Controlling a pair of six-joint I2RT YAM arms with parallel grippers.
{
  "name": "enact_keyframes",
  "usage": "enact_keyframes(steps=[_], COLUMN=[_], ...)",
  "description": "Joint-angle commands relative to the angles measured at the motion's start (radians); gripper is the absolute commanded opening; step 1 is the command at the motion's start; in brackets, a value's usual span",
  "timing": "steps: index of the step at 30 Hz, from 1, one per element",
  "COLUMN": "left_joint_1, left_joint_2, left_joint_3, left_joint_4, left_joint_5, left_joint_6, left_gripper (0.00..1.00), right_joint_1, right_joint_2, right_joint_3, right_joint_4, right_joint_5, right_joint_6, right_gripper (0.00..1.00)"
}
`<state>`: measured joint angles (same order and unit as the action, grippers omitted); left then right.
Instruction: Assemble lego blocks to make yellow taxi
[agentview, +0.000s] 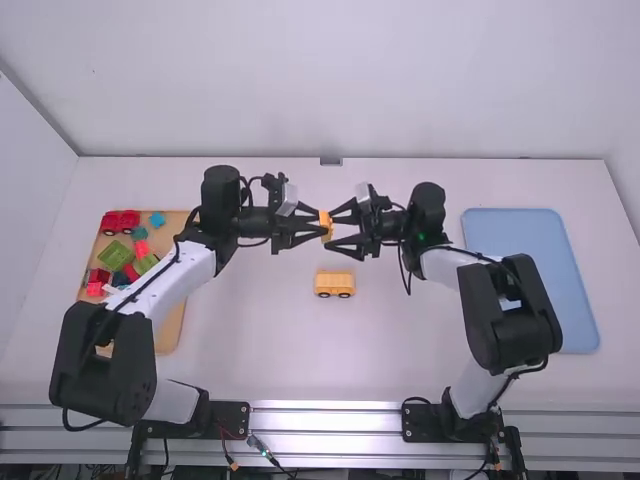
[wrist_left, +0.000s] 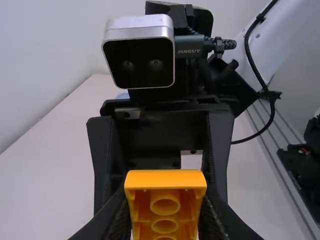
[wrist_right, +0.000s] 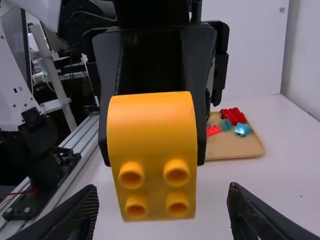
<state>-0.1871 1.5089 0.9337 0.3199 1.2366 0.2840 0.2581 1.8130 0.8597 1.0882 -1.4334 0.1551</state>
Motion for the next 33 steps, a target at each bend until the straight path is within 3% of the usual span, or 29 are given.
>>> enact_keyframes(steps=[1, 5, 9, 17, 24, 28, 29, 30, 33], left_joint_1=[-0.004, -0.003, 0.002, 0.002, 0.002, 0.002, 0.002, 0.002, 0.002], left_joint_2=[-0.018, -0.018, -0.018, -0.019, -0.019, -0.019, -0.019, -0.018, -0.018], left_joint_3=[-0.006, -0.007, -0.007, -0.007, -0.007, -0.007, -0.007, -0.007, -0.007], left_joint_4=[-0.006, -0.016, -0.015, -0.008, -0.005, -0.005, -0.005, -0.005, -0.005], left_joint_5=[0.031, 0.012, 0.003, 0.002, 0.002, 0.002, 0.002, 0.001, -0.003], left_joint_6=[-0.003, 0.000, 0.001, 0.000, 0.000, 0.000, 0.000, 0.000, 0.000], left_gripper=[0.19, 0.19, 0.19, 0.19, 0.25, 0.49, 0.66, 0.99, 0.99], right_joint_1=[0.005, 0.005, 0.009, 0.032, 0.030, 0.023, 0.023, 0.023, 0.020], right_joint_2=[0.009, 0.009, 0.009, 0.009, 0.009, 0.009, 0.009, 0.009, 0.009], right_joint_3=[0.037, 0.039, 0.038, 0.038, 0.038, 0.038, 0.038, 0.038, 0.038], right_joint_4=[0.003, 0.006, 0.003, 0.005, 0.003, 0.004, 0.004, 0.003, 0.004], right_joint_5=[-0.006, -0.009, -0.010, -0.010, -0.010, -0.010, -0.008, -0.005, -0.002], right_joint_6=[0.002, 0.002, 0.002, 0.002, 0.002, 0.002, 0.001, 0.001, 0.001], right_gripper=[0.63, 0.59, 0.45, 0.39, 0.31, 0.29, 0.29, 0.29, 0.29])
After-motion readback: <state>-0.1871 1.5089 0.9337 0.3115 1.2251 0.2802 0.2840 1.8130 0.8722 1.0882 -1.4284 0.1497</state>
